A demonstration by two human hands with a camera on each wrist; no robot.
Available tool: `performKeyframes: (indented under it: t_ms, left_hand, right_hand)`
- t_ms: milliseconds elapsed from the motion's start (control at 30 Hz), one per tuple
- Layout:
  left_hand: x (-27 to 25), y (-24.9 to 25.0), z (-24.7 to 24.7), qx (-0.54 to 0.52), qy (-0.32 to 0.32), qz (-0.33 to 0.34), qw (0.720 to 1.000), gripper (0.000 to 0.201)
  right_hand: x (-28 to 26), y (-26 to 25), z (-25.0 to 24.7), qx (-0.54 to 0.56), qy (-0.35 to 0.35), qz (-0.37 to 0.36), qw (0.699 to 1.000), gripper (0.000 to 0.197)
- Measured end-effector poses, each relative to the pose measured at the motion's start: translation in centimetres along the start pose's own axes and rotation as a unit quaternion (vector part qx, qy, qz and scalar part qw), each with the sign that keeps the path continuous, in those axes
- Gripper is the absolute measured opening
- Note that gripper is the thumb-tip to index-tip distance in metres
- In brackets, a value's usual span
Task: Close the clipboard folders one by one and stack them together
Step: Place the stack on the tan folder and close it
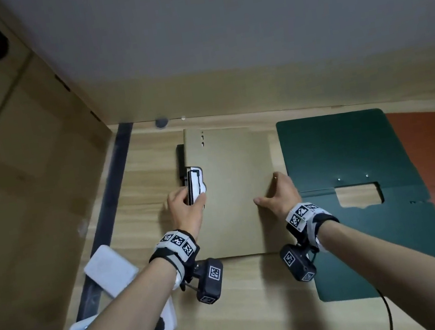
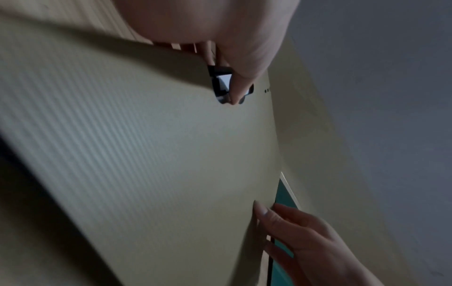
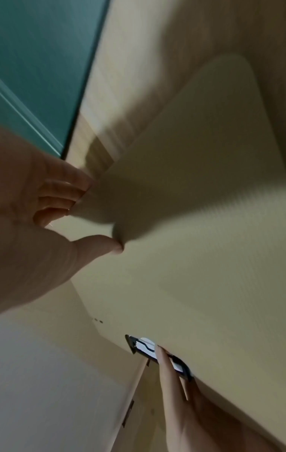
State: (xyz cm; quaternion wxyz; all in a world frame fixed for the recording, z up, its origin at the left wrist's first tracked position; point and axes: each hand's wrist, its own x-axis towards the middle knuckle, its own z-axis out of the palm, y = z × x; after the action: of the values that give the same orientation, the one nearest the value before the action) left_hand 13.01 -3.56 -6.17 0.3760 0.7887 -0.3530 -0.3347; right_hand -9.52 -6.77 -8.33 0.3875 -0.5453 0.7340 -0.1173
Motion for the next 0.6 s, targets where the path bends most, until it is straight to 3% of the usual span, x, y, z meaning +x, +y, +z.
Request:
performKeyframes:
  t_ms: [233,500,600]
  left_hand:
    - [1.4,-3.3,0.8,-0.009,-0.035,-0.019,0.999,0.032]
    - [1.6,-2.2,1.0,0.029,-0.046,-0.05,0.997,0.042]
    - [1.8,-1.1,0.9,0.031,-0.021,-0.06,0.998,0.044]
  right_hand:
    - [0.6,-1.3,1.8,-0.094,0.008,-0.032,0.995,0.084]
    - [1.0,-1.1,1.8,-0.1,0.012,-0.036,0.994,0.091]
    - [1.1,-0.9,0.6,-0.085,-0.016,-0.041,0.995,0.087]
